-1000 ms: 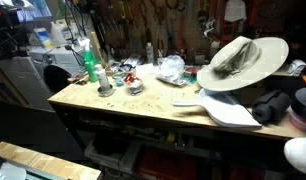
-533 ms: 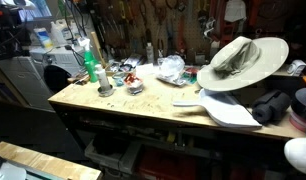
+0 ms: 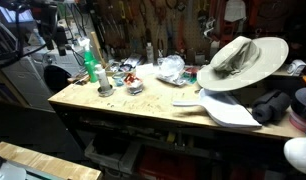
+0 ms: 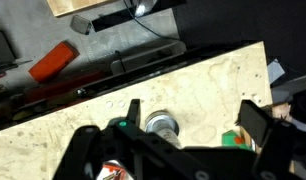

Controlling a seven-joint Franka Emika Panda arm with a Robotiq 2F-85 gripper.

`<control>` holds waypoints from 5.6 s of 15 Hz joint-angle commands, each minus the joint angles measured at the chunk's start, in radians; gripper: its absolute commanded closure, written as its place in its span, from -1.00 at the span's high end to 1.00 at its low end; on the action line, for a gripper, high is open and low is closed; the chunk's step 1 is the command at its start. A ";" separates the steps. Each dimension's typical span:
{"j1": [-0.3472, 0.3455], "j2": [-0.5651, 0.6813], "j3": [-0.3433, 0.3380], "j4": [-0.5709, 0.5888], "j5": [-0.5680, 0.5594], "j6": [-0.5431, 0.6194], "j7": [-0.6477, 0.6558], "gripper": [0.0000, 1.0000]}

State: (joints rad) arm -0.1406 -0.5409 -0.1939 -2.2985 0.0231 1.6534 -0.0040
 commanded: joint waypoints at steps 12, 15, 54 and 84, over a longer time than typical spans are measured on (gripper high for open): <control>-0.163 0.497 -0.227 0.345 0.037 0.499 -0.229 1.00; -0.218 0.592 -0.253 0.421 0.082 0.536 -0.237 1.00; -0.636 1.409 -0.058 1.327 0.276 0.794 0.037 1.00; -0.739 1.660 0.109 1.652 0.309 0.943 -0.047 -0.61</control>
State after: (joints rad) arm -0.8589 1.0732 -0.1117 -0.7120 0.3102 2.5776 -0.0392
